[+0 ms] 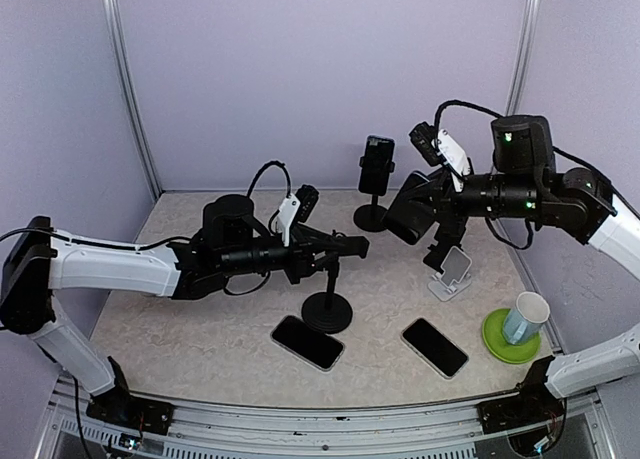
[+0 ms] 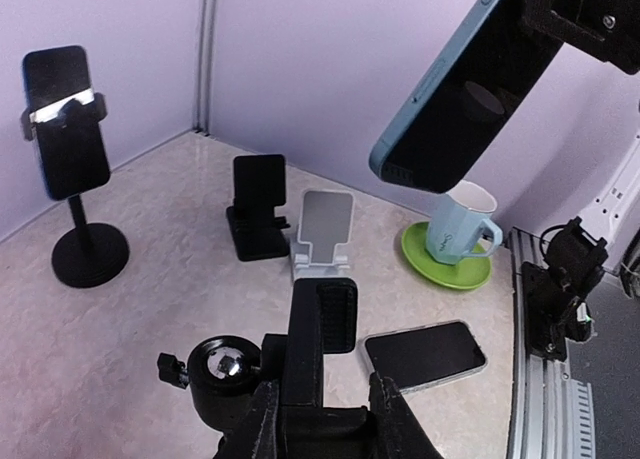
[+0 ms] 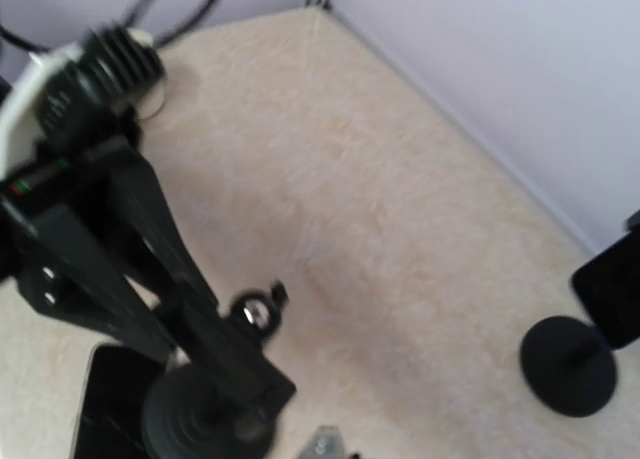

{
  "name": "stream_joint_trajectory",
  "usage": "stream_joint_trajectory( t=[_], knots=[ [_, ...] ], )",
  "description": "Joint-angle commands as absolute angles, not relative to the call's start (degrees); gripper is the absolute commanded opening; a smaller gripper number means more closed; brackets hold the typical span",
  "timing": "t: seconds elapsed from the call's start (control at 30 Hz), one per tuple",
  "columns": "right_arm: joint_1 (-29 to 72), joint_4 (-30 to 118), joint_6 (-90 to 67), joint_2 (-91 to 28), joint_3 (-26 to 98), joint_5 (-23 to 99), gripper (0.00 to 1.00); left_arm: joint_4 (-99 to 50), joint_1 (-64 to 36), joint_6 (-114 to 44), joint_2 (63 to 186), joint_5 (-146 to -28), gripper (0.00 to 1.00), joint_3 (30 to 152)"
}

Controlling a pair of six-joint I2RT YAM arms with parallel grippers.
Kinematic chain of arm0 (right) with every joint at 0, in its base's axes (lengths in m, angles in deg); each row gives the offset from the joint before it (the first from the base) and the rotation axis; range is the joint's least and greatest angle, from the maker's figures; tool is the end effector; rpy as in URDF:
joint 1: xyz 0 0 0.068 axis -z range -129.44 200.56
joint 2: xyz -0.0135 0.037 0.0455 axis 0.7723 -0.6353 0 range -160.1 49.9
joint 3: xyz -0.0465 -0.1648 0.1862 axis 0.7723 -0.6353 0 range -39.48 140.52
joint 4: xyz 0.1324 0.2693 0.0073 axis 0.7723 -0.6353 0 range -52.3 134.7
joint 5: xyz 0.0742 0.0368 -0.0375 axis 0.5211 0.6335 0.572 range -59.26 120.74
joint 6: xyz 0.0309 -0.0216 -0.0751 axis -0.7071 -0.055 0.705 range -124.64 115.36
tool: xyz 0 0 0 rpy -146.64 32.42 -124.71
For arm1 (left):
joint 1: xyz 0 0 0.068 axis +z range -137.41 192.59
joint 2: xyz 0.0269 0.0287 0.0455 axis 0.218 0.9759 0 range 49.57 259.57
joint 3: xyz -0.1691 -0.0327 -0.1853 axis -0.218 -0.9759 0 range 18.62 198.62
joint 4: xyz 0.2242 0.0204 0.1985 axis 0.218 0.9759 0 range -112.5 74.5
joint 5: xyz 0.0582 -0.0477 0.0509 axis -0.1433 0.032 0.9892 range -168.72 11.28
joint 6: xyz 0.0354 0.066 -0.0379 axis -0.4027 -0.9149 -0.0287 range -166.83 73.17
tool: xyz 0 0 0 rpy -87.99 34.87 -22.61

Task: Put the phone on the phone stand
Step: Place the phone stand at the center of the board.

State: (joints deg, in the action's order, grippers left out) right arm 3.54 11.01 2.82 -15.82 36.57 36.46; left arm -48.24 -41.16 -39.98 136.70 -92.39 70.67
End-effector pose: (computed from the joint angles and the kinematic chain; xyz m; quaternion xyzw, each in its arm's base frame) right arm 0.2165 0.2433 0.3873 -0.4064 0.7294 0.2249 0.5022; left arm 0.2342 -0.3488 0.2178 0.3719 0.6638 -0.4026 0.5089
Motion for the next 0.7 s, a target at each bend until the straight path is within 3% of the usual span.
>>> stream_joint_trajectory(
  t=[0.0,0.27,0.6,0.67],
  knots=[
    [4.27,15.83,1.39,-12.93,36.44,34.47,0.00,-64.19,-39.27,-41.94,141.36,-109.42,0.05,76.74],
    [4.38,15.92,1.19,-12.64,36.61,34.62,0.00,-84.55,-36.72,-34.14,152.85,-124.36,0.06,78.78],
    [4.34,14.20,3.84,-15.05,37.55,47.13,0.00,-85.83,-36.00,-32.11,158.88,-131.13,0.16,80.86],
    [4.41,14.05,3.97,-15.46,37.85,48.70,0.00,-85.61,-35.63,-31.86,158.78,-130.42,0.23,80.41]
  ],
)
